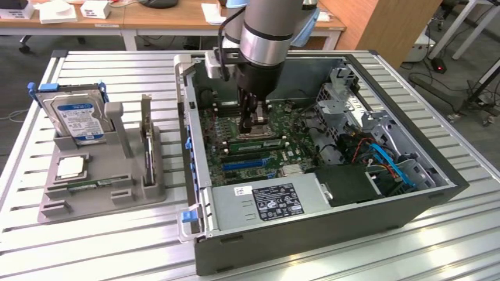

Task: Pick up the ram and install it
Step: 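Press down the ram until it locks into place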

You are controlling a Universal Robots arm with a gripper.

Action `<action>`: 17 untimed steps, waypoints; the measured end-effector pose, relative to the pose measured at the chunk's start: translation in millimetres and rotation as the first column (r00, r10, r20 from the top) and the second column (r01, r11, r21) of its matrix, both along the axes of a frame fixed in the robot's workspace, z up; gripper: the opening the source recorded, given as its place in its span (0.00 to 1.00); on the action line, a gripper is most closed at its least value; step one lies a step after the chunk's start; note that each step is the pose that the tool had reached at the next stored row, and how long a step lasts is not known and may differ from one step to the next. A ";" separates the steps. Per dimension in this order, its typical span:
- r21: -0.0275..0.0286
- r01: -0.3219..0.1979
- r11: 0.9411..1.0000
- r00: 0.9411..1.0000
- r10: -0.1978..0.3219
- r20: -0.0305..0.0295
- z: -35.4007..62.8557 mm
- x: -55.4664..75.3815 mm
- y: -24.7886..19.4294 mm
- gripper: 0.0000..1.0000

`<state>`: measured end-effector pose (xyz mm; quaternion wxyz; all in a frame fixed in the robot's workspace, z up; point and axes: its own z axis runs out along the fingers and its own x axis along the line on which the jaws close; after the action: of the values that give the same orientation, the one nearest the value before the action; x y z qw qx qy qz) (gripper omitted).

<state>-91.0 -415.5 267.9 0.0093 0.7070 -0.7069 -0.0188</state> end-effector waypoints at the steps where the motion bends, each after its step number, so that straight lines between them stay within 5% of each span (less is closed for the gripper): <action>1: 0.000 0.000 1.000 1.000 0.000 0.000 0.0 -1.4 0.0 0.09; 17: 0.000 0.000 1.000 1.000 0.000 0.000 -4.5 -3.9 0.0 0.09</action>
<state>-94.9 -415.5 263.4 0.0093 0.7070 -0.7069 -0.0187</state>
